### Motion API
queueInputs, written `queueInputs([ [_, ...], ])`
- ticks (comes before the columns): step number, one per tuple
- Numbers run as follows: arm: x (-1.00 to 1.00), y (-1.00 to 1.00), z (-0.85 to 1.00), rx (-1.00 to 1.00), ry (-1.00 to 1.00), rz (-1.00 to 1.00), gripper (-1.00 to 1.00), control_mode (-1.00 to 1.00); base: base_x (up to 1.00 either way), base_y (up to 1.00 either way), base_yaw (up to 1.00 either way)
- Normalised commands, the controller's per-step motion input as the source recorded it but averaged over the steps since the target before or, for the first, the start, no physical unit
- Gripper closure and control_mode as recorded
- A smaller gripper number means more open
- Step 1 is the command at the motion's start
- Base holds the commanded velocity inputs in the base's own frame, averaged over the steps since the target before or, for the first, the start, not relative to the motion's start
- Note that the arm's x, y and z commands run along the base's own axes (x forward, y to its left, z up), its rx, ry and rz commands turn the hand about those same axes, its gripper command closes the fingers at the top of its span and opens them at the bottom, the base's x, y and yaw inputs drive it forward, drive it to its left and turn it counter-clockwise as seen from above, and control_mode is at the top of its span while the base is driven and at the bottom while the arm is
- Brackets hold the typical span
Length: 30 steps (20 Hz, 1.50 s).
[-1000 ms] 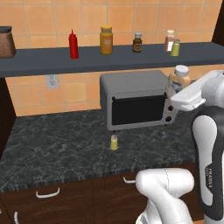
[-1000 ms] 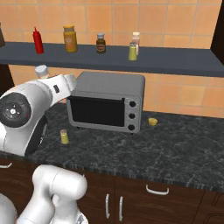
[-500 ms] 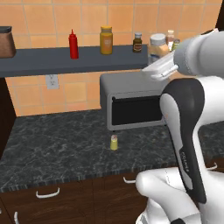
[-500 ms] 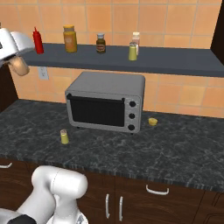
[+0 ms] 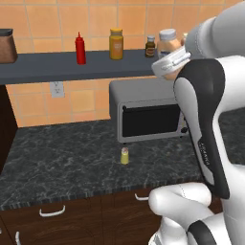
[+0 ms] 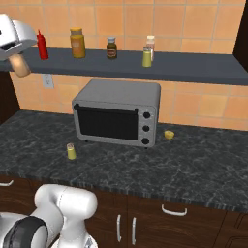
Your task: Put the shaker and condiment bottle from the counter next to their counterparts in the cabinet.
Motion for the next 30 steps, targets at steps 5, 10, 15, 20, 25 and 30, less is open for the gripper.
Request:
queueInputs([
  [5,0.0,0.04,-0.07,0.03,-0.21,0.0,1.0,-1.0,0.0,0.0,0.0],
  [10,0.04,0.05,-0.09,0.14,-0.17,0.0,1.0,-1.0,0.0,0.0,0.0],
  [15,0.31,0.02,-0.02,0.18,0.01,0.02,1.0,-1.0,0.0,0.0,0.0],
  [20,0.73,0.09,-0.04,0.07,0.07,0.02,1.0,-1.0,0.0,0.0,0.0],
  [25,0.97,0.16,0.0,0.07,0.23,0.0,1.0,-1.0,0.0,0.0,0.0],
  [30,0.26,0.24,-0.07,0.04,0.07,0.11,1.0,-1.0,0.0,0.0,0.0],
])
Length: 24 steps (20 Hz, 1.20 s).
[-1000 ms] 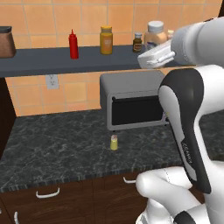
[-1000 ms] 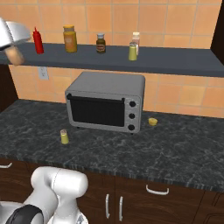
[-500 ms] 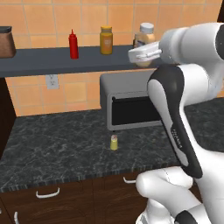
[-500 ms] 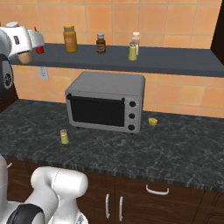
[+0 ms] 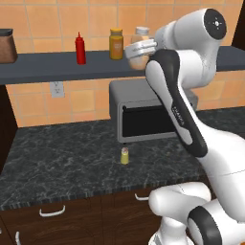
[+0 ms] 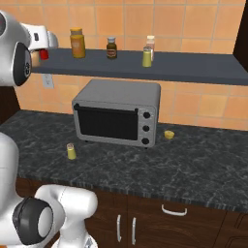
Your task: Put the shaker and condiment bottle from the counter next to their counterparts in the cabinet.
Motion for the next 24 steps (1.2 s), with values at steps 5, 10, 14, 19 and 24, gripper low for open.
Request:
queueInputs([
  [5,0.12,0.25,-0.1,0.0,0.0,0.05,1.0,-1.0,0.0,0.0,0.0],
  [10,0.54,0.0,-0.34,0.0,-0.01,0.0,1.0,-1.0,0.0,0.0,0.0],
  [14,0.4,0.05,-0.17,0.0,0.0,0.0,1.0,-1.0,0.0,0.0,0.0],
  [19,0.04,0.22,-0.07,0.0,0.0,0.0,1.0,-1.0,0.0,0.0,0.0],
  [24,0.16,0.04,-0.2,0.0,-0.01,0.0,1.0,-1.0,0.0,0.0,0.0],
])
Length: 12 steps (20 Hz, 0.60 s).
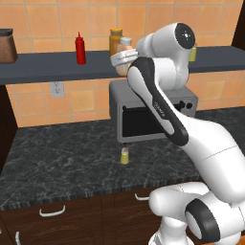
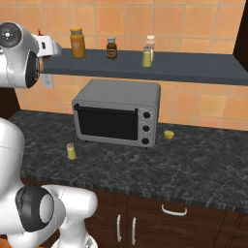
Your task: Put the shaker and condiment bottle from the counter next to their counterparts in the cabinet.
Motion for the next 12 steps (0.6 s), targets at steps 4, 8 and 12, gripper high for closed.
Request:
queueInputs([
  [4,0.22,0.0,-0.15,0.0,0.0,0.0,1.0,-1.0,0.0,0.0,0.0],
  [8,0.28,0.03,-0.1,0.0,0.0,0.0,1.0,-1.0,0.0,0.0,0.0],
  [12,0.35,0.14,-0.03,0.0,0.0,0.0,1.0,-1.0,0.0,0.0,0.0],
])
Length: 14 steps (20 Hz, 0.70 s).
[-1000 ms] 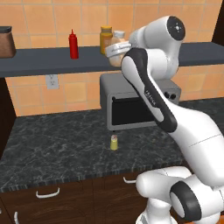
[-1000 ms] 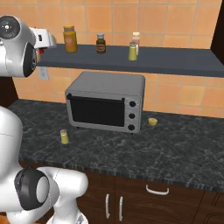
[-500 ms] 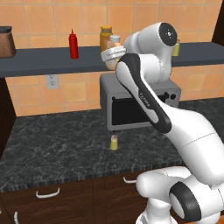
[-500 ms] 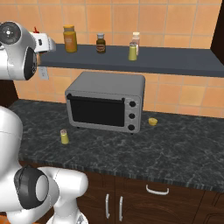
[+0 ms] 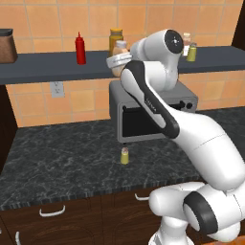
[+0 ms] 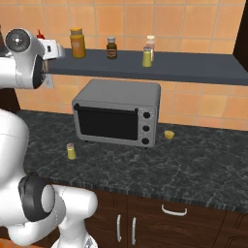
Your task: Put the shaker and condiment bottle from the counter next to their counterparts in the cabinet.
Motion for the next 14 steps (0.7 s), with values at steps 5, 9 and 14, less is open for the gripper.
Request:
queueInputs([
  [5,0.46,0.15,0.0,0.0,0.0,0.0,1.0,-1.0,0.0,0.0,0.0],
  [9,0.45,0.12,-0.01,0.0,0.0,0.0,1.0,-1.0,0.0,0.0,0.0],
  [14,0.38,0.21,-0.06,0.0,0.0,0.0,1.0,-1.0,0.0,0.0,0.0],
])
